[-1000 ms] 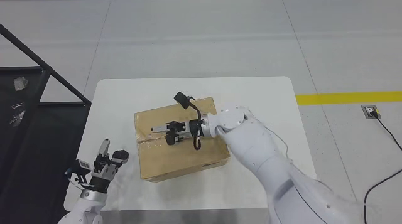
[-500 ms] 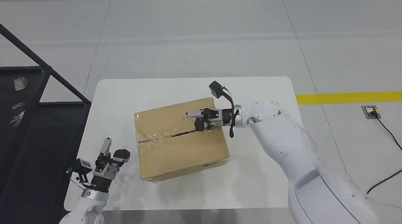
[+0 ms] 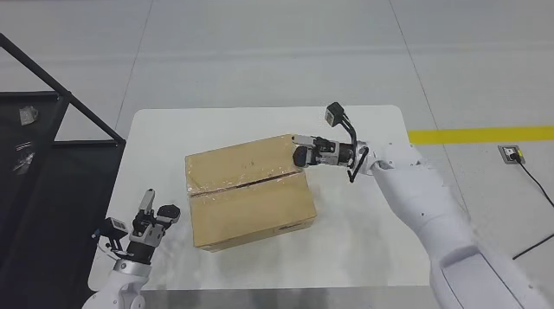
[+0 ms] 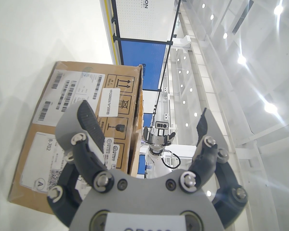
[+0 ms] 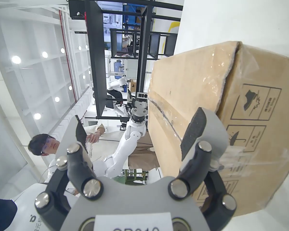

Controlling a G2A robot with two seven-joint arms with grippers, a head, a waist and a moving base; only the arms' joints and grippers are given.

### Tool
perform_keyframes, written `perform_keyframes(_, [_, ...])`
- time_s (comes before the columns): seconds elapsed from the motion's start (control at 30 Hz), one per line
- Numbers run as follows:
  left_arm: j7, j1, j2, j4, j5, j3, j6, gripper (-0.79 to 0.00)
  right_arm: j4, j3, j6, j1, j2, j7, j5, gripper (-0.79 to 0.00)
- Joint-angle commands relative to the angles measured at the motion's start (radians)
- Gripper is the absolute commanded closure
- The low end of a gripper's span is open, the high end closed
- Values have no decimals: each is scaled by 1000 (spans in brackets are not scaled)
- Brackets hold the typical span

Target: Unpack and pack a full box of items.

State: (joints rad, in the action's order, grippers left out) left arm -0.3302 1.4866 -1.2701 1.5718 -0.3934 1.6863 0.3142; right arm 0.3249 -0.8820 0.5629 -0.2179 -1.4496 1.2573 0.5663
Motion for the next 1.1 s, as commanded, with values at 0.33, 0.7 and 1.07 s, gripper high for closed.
perform_keyframes(0.33, [17,-18,-1,9,23,-18,-16,-785,268,-116,-108,-166,130,10,-73,-785])
perform_keyframes(0.7, [18,-19,0,8,32,-22,-13,-785,306,-102,-224,-193,134,-53,-142,-785])
perform_keyframes(1.07, [-1,-15,4,3,15,8,-15,-785,283,-176,-184,-210,162,-102,-118,-785])
